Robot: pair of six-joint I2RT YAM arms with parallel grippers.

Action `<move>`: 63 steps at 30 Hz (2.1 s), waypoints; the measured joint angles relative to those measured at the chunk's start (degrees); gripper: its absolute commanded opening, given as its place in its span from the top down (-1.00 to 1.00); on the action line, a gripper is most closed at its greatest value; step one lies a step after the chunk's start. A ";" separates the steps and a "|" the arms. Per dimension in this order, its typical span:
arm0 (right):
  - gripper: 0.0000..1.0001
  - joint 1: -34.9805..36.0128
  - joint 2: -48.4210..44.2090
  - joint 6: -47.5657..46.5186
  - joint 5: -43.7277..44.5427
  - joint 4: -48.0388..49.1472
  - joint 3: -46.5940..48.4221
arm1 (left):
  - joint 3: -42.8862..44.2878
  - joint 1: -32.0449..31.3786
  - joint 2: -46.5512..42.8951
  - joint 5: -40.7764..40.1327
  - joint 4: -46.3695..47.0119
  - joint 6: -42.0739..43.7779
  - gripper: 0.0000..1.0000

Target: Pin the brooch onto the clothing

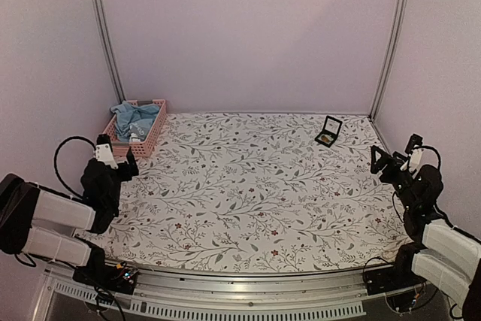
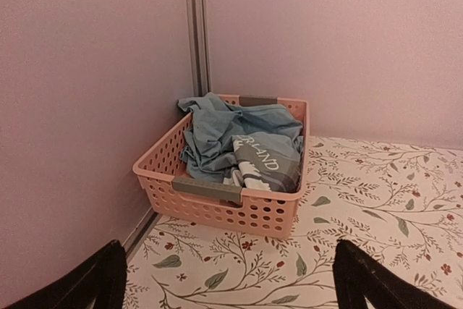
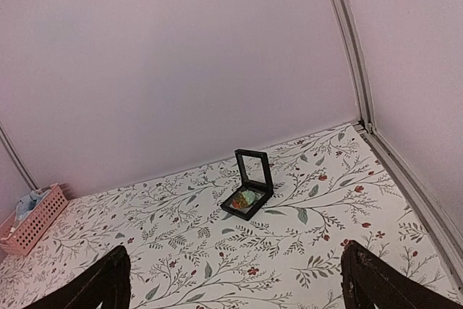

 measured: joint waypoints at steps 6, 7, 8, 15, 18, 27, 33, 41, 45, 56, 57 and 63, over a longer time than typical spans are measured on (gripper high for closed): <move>-0.98 0.00 -1.25 1.38 1.16 -0.07 -0.48 | 3.21 0.00 -3.17 -0.02 -2.10 2.03 -0.95; -0.98 0.00 -1.64 1.38 1.05 -0.02 -0.46 | 5.22 0.02 -4.00 0.00 -3.74 2.32 -0.95; -0.98 0.00 -2.16 1.36 0.72 -0.04 -0.46 | 8.15 0.11 -4.44 -0.04 -5.95 2.58 -0.95; -0.98 0.00 -2.29 0.50 -4.68 -1.18 4.20 | 36.92 6.67 4.13 7.76 -25.86 2.12 -0.99; -0.97 0.00 -0.31 0.50 -8.13 -2.71 9.11 | 52.96 13.14 14.58 13.90 -36.65 0.90 -0.99; -0.82 0.24 8.94 0.48 -17.35 -8.15 18.01 | 90.77 19.98 52.46 24.85 -64.87 2.21 -0.99; -0.82 1.70 11.32 1.20 -18.67 -11.91 18.01 | 101.81 20.00 67.80 30.27 -77.55 1.27 0.32; -0.83 2.01 8.57 1.38 -18.47 -13.70 18.01 | 94.09 21.68 62.20 33.24 -75.14 -1.49 1.00; -0.83 2.05 8.20 1.36 -18.67 -13.88 18.01 | 86.95 21.44 51.84 31.47 -73.75 -1.18 1.00; -0.83 2.71 10.14 1.33 -23.06 -13.90 19.15 | 86.31 4.04 13.68 27.47 -57.99 11.78 1.00; -0.83 2.82 10.43 1.33 -23.56 -13.88 19.34 | 86.36 1.99 11.43 29.09 -57.35 12.76 1.00; -0.82 3.56 12.87 1.25 -26.05 -13.90 22.36 | 83.25 -7.48 5.44 42.56 -58.31 13.55 1.00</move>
